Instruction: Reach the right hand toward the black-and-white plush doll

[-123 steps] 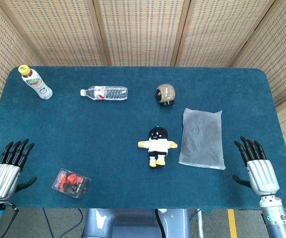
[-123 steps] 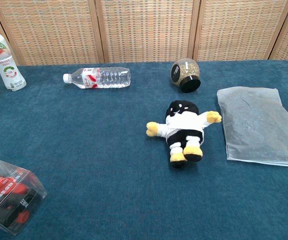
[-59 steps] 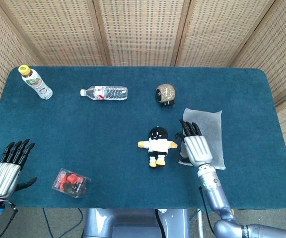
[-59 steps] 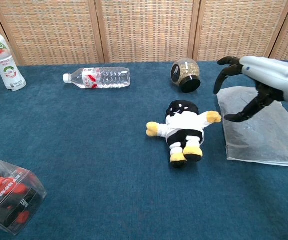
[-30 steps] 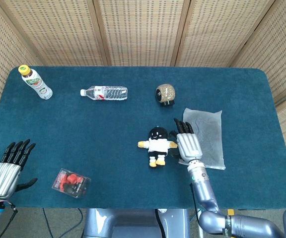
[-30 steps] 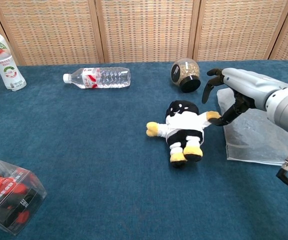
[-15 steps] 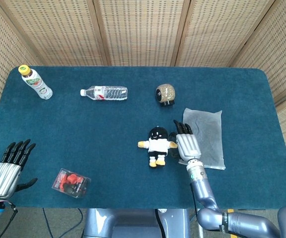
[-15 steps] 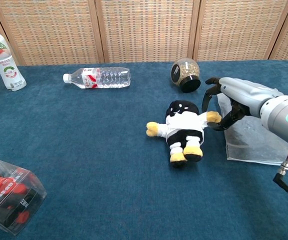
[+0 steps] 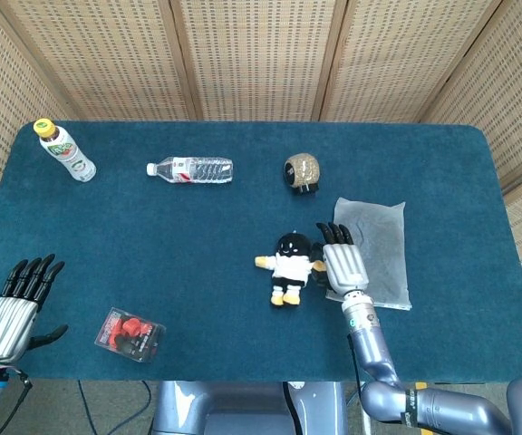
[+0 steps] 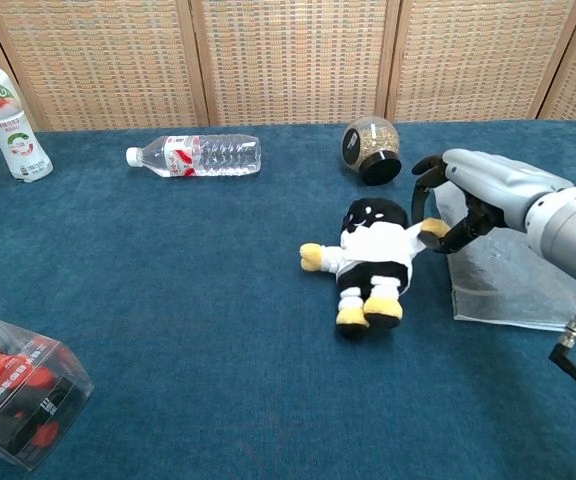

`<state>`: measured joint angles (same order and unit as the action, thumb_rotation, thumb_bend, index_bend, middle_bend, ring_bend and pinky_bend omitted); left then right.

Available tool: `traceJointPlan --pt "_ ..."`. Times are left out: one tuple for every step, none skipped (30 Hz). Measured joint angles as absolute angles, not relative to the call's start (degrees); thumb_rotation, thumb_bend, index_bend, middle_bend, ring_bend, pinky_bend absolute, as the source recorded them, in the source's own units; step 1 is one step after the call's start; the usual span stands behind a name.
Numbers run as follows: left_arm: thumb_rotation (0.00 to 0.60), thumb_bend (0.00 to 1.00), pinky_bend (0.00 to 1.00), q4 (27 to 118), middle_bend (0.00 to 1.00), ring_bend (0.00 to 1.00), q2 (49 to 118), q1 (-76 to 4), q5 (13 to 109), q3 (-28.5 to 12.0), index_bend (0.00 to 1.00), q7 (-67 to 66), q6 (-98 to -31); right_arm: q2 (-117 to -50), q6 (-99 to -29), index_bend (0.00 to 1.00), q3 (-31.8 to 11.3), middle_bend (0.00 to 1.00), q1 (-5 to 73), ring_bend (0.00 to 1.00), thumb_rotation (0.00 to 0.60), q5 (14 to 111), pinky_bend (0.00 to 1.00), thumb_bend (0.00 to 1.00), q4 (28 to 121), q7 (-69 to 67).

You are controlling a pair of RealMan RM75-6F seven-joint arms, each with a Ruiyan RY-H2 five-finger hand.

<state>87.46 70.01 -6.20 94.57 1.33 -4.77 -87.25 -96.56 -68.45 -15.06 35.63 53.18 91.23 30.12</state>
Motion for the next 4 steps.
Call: traceJointPlan --pt "0.600 0.06 0.00 87.36 0.00 0.00 70.03 -6.21 94.55 1.33 0.00 -4.75 -87.21 -96.37 -68.58 0.60 -15.03 0.18 35.57 0.00 0.600 53.44 0.05 0.57 91.52 29.97" --pt "0.600 0.06 0.00 87.24 0.00 0.00 70.07 -6.23 94.51 1.35 0.00 -4.75 -87.11 -96.18 -68.74 0.60 -15.01 0.18 35.51 0.00 0.600 53.75 0.05 0.57 91.78 29.83" --pt "0.600 0.06 0.00 87.19 0.00 0.00 70.12 -6.25 94.50 1.37 0.00 -4.76 -87.02 -95.93 -68.95 0.60 -14.97 0.18 35.45 0.00 0.600 54.16 0.05 0.57 92.09 29.67" --pt "0.600 0.06 0.00 87.15 0.00 0.00 70.16 -6.27 94.50 1.41 0.00 -4.79 -86.97 -95.75 -69.07 0.60 -14.94 0.18 35.41 0.00 0.600 54.38 0.05 0.57 92.30 29.58"
